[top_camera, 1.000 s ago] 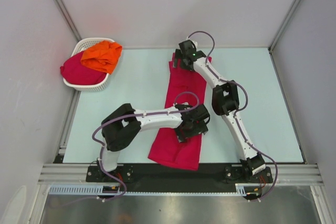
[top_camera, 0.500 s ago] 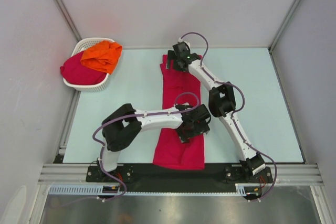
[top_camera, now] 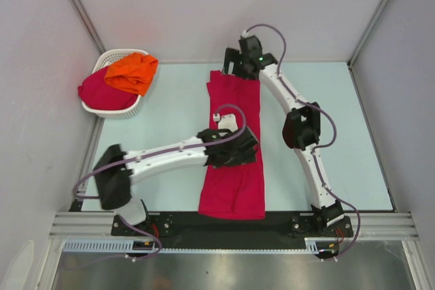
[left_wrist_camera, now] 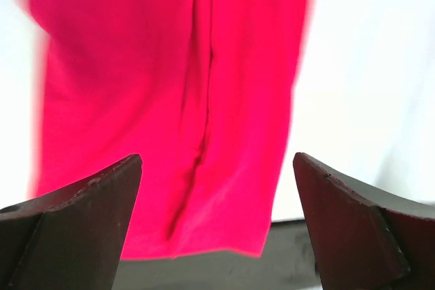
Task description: Fold and stack the t-shirts
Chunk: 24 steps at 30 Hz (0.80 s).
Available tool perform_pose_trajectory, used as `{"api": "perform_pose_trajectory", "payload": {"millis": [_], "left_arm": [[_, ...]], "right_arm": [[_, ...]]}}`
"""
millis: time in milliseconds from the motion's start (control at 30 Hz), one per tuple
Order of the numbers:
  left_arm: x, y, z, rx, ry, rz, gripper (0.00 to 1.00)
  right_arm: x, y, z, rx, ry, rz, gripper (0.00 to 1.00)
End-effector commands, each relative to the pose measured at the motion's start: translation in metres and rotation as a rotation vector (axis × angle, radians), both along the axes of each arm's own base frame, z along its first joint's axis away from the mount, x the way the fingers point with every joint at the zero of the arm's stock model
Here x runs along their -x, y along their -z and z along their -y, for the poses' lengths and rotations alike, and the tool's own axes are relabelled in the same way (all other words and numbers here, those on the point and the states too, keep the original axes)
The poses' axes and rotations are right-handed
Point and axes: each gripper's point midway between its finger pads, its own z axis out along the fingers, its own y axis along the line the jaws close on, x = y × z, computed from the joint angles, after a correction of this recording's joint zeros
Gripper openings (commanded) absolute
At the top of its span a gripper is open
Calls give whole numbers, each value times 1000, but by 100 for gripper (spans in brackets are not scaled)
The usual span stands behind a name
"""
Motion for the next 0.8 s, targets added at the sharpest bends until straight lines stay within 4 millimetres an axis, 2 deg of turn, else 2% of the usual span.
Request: {"api": "perform_pose_trajectory", "payload": {"millis": [0, 33, 67, 100, 133, 167, 200, 233, 267, 300, 333, 367, 400, 467, 500, 533, 567, 600, 667, 700, 767], "left_arm": [[-12, -72, -46, -11, 107, 238, 100], [-15, -75, -56, -22, 101, 267, 100], [-13, -73, -63, -49, 164, 288, 100], [-7, -54, -76, -81, 218, 279, 100], [-6, -65, -78, 4, 230, 299, 100], [-3, -64, -79, 47, 301, 309, 100], [4, -45, -76, 130, 363, 293, 100], [-3, -54, -88, 211, 317, 312, 100], [5, -52, -84, 296, 357, 285, 99], [7, -38, -85, 322, 377, 276, 98], [1, -43, -84, 353, 373, 290, 95], [4, -38, -82, 337, 404, 268, 89], [4, -39, -79, 332, 425, 256, 84], [13, -24, -78, 320, 430, 174, 78], [22, -13, -79, 328, 428, 126, 78], [25, -5, -82, 325, 406, 104, 78], [28, 5, -86, 329, 347, 64, 78], [33, 22, -99, 297, 304, 39, 77], [43, 37, -110, 290, 235, -12, 71], [53, 47, -118, 299, 216, -43, 68], [66, 54, -120, 350, 158, -96, 64]], "right_arm": [[38, -229, 10, -187, -94, 349, 100], [48, -224, 12, -180, -97, 321, 100], [66, -246, 19, -180, -103, 344, 100], [79, -239, 25, -145, -90, 306, 100], [90, -214, 32, -101, -71, 236, 100], [112, -231, 45, -106, -44, 242, 100], [123, -226, 54, -93, -14, 229, 100], [134, -221, 61, -95, 5, 214, 100], [156, -169, 71, -61, 19, 105, 100], [174, -202, 77, -147, 45, 188, 100], [188, -194, 85, -166, 64, 180, 100], [208, -154, 94, -151, 83, 108, 99], [229, -168, 103, -223, 118, 135, 100], [252, -151, 110, -253, 132, 105, 100], [270, -118, 116, -244, 153, 34, 100], [282, -122, 117, -286, 155, 43, 100], [291, -110, 118, -289, 154, 19, 100], [302, -86, 121, -266, 162, -38, 100], [316, -67, 123, -251, 157, -87, 100], [325, -49, 125, -233, 156, -134, 100], [331, -39, 124, -223, 138, -160, 100]]}}
